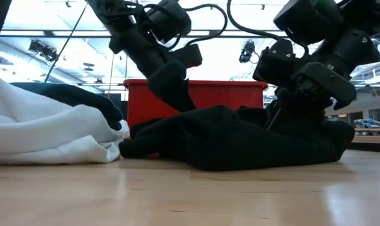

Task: Fold laundry
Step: Fold the black shirt

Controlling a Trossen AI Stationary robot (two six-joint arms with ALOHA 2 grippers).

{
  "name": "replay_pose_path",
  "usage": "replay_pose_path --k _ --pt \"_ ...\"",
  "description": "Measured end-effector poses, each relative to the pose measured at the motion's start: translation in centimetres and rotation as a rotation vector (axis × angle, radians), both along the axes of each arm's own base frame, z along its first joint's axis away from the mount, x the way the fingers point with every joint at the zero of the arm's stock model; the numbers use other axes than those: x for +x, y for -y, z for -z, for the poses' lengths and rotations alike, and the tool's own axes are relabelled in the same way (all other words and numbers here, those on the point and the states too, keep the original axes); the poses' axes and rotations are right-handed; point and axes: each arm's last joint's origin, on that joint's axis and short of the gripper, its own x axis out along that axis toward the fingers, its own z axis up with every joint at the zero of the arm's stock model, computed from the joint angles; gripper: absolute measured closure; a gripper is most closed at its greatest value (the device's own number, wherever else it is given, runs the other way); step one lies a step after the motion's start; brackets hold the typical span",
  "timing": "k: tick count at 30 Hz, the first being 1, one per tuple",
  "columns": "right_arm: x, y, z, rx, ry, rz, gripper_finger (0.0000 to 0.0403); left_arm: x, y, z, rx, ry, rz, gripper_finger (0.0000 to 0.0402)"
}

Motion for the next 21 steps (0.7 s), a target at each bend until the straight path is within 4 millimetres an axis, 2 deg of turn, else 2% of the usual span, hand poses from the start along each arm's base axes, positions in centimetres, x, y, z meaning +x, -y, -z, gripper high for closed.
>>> replay_pose_path --k 15,18,21 --pt "0.1 0.0 -0.5 -0.028 0.038 -0.016 0.019 0.1 2.1 0.0 0.034 0.001 0.128 0.0213" --pt "0.1 -0.2 -0.5 -0.018 0.051 -0.027 0.019 0.0 1.9 0.0 0.033 -0.007 0.118 0.024" --pt "0.1 -0.5 -0.5 -0.013 0.054 -0.04 0.019 0.0 1.5 0.0 0.036 -0.004 0.106 0.0291"
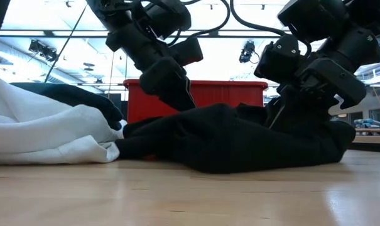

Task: Fold laundry
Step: Fold the black shirt

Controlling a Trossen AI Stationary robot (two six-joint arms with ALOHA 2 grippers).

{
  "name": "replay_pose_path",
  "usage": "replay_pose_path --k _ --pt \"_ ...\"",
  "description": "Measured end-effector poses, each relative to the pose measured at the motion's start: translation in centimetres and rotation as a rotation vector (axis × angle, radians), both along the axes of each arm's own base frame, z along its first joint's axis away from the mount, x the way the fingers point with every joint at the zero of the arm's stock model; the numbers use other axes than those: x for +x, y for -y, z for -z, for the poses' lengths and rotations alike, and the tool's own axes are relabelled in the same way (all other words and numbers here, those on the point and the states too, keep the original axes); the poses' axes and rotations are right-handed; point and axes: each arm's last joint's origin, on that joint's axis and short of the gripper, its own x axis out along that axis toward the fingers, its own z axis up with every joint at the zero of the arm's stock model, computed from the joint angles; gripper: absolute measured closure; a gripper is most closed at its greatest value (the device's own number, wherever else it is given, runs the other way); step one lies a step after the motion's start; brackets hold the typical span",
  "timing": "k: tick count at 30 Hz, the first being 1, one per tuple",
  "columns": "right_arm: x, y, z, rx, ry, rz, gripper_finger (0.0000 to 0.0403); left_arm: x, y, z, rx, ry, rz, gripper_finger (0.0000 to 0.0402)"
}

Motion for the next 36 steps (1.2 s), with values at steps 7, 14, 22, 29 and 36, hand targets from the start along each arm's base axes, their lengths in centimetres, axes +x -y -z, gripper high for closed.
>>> replay_pose_path --k 7,14,22,29,36 --pt "0.0 -0.1 0.0 0.007 0.001 0.001 0.019 0.0 -1.3 -0.1 0.046 0.001 -0.024 0.0393" --pt "0.0 -0.1 0.0 0.011 0.0 0.007 0.019 0.2 -0.9 -2.0 -0.123 0.125 -0.023 0.0383" --pt "0.0 -0.1 -0.1 0.015 0.008 0.011 0.019 1.2 -0.2 -0.3 -0.206 0.143 -0.071 0.0273" --pt "0.1 -0.1 -0.1 0.016 0.012 0.012 0.019 1.4 -0.3 -0.5 -0.223 0.172 -0.07 0.023" --pt "0.2 -0.2 -0.2 0.021 0.027 0.011 0.019 1.9 -0.3 0.8 -0.23 0.161 -0.075 0.025"
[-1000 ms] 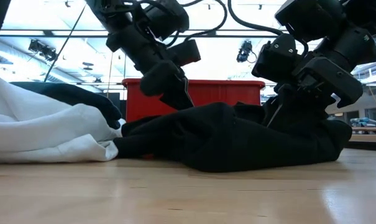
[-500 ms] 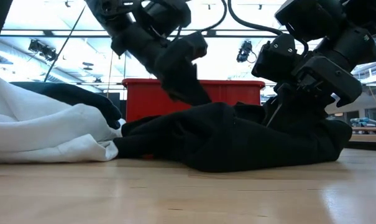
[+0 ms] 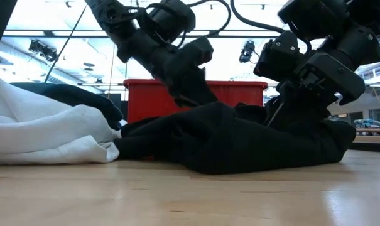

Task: Fold laundry
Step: Fold the black shirt

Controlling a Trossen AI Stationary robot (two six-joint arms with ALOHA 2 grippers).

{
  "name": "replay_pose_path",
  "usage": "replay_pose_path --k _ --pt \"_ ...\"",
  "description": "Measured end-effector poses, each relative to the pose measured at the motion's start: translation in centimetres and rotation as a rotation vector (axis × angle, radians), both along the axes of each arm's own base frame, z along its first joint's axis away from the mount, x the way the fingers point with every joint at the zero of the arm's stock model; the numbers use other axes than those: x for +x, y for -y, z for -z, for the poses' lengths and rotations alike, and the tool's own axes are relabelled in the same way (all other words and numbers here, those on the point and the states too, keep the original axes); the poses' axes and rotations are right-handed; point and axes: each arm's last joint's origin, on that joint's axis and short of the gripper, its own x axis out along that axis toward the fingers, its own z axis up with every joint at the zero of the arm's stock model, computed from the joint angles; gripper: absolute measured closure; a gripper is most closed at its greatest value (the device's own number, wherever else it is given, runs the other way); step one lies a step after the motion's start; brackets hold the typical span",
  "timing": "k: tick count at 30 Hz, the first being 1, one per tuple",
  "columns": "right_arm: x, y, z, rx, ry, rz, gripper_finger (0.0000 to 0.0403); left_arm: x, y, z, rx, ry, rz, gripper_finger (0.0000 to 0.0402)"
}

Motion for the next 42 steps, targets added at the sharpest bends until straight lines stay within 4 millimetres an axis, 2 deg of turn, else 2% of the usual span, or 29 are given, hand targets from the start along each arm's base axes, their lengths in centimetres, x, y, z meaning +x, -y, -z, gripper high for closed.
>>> replay_pose_path --k 7,13,19,24,31,36,39,42 --pt "0.1 0.0 -0.1 0.007 0.005 0.005 0.019 0.2 -0.5 1.3 0.006 -0.035 -0.018 0.0283" --pt "0.0 0.0 0.0 0.007 -0.002 0.004 0.019 0.3 -1.4 1.0 0.07 -0.01 0.0 0.0389" --pt "0.0 0.0 0.0 0.011 -0.006 0.008 0.019 0.3 -2.3 -0.2 0.114 0.053 0.009 0.0399" --pt "0.0 0.0 0.0 0.01 -0.01 0.008 0.019 -0.2 -3.5 -2.3 0.183 0.1 0.014 0.04" --pt "0.0 0.0 0.0 0.009 -0.009 0.009 0.019 -0.6 -5.1 -1.3 0.265 0.017 0.008 0.0401" --pt "0.0 0.0 0.0 0.009 -0.005 0.013 0.019 -0.6 -5.6 -1.4 0.405 0.001 -0.091 0.0401" --pt "0.0 0.0 0.0 0.01 -0.004 0.015 0.019 -0.5 -5.2 -1.5 0.368 0.012 -0.074 0.0399" --pt "0.0 0.0 0.0 0.01 -0.003 0.016 0.019 -0.2 -4.1 -1.7 0.347 0.033 -0.019 0.0377"
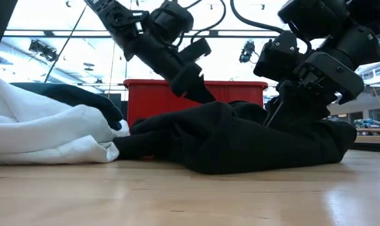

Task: Fold laundry
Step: Fold the black shirt

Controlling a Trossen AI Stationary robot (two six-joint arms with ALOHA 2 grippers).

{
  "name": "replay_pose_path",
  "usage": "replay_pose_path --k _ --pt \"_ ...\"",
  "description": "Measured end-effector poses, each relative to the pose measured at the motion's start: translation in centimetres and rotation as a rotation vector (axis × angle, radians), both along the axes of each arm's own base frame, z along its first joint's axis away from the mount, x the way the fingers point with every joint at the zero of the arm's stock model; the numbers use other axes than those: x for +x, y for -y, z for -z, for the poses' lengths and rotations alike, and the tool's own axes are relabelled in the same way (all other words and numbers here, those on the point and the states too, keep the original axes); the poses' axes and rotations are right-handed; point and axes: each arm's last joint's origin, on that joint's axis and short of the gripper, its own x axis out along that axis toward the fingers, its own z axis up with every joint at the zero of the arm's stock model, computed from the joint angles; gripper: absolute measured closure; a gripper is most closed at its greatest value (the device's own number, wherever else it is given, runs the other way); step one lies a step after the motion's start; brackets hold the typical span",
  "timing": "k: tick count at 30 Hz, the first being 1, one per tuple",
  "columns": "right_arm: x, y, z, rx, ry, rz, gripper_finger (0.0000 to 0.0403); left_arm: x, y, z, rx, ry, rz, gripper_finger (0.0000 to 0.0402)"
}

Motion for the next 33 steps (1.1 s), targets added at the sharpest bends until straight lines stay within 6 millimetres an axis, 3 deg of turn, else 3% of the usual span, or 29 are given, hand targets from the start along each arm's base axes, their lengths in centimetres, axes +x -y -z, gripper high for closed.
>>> replay_pose_path --k 7,11,15,21,24,29,33 --pt "0.0 0.0 0.0 0.005 0.001 0.005 0.019 0.5 0.0 -1.4 0.12 -0.03 -0.175 0.0264" --pt "0.0 0.0 0.0 0.005 0.001 0.007 0.019 1.4 1.1 -3.1 -0.004 -0.052 0.012 0.0232" --pt "0.0 0.1 0.0 0.006 0.006 0.041 0.019 1.4 3.6 -3.6 -0.121 -0.115 0.2 0.0233" --pt "0.1 0.1 -0.1 0.004 0.018 0.068 0.019 -0.3 9.4 -0.6 -0.2 -0.177 0.285 0.0255" --pt "0.1 0.1 -0.1 0.005 0.018 0.067 0.019 -0.8 11.7 -0.2 -0.195 -0.179 0.246 0.0259" --pt "0.1 0.1 -0.2 0.014 0.02 0.075 0.019 -1.3 12.3 1.6 -0.101 -0.239 0.097 0.026" --pt "0.2 -0.5 -2.7 0.013 0.121 0.082 0.019 -1.3 12.2 2.3 -0.147 -0.271 0.046 0.026"
